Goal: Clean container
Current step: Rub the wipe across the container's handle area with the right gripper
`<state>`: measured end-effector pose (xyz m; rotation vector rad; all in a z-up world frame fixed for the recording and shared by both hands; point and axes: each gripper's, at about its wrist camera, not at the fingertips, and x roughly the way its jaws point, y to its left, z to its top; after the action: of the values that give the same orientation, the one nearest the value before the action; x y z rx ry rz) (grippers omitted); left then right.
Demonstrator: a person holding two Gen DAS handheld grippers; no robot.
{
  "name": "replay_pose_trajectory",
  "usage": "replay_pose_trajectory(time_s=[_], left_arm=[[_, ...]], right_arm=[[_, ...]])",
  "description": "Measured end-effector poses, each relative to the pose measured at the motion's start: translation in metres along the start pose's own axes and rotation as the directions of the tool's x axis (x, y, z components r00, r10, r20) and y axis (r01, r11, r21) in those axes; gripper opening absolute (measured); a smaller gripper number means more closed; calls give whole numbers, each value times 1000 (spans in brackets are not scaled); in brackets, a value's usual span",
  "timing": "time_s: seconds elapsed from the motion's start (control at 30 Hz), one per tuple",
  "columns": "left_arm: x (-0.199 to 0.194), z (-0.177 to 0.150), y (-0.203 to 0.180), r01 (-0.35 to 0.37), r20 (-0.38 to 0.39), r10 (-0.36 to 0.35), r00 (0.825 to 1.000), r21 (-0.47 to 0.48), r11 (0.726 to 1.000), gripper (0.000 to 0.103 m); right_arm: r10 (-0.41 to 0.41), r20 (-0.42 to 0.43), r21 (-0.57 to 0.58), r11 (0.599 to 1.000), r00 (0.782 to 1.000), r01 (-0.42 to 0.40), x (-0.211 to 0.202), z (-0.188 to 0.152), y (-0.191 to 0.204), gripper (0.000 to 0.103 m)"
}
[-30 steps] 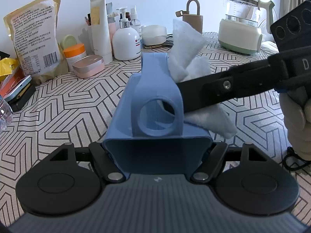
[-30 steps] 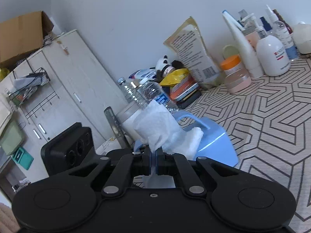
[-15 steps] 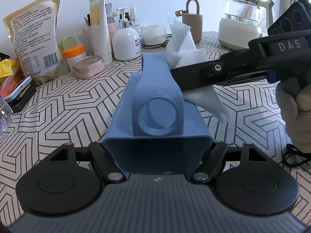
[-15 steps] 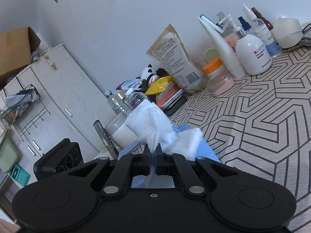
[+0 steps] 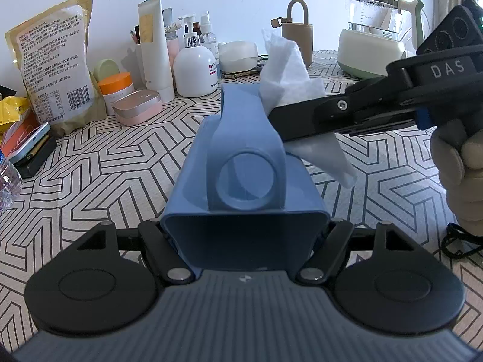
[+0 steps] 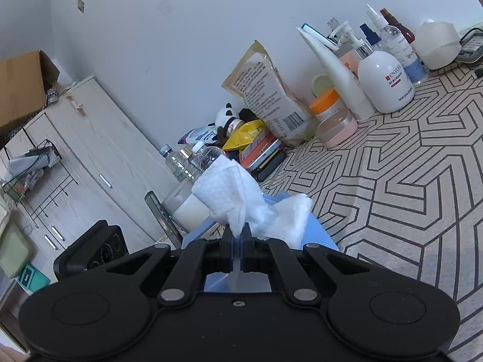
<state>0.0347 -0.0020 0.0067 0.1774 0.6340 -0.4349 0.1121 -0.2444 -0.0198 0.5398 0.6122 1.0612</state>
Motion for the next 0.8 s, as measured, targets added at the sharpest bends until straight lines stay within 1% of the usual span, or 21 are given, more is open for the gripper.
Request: replay_pose_trajectory(time_s=[0.23, 0.4, 0.8], left_arm=[[0, 0, 0, 2, -1, -2, 1000, -4, 1000, 74], [0, 0, -1, -1, -2, 1, 1000, -1, 1000, 74], [1, 0, 2, -2, -5, 2, 1000, -8, 1000, 74]], right_arm=[[-6, 0, -5, 1000, 1000, 6, -2, 1, -1, 2], [-32, 1, -37, 999, 999, 32, -3, 0, 4, 2], [-70, 1, -56, 996, 998, 69, -5, 1, 6, 2]])
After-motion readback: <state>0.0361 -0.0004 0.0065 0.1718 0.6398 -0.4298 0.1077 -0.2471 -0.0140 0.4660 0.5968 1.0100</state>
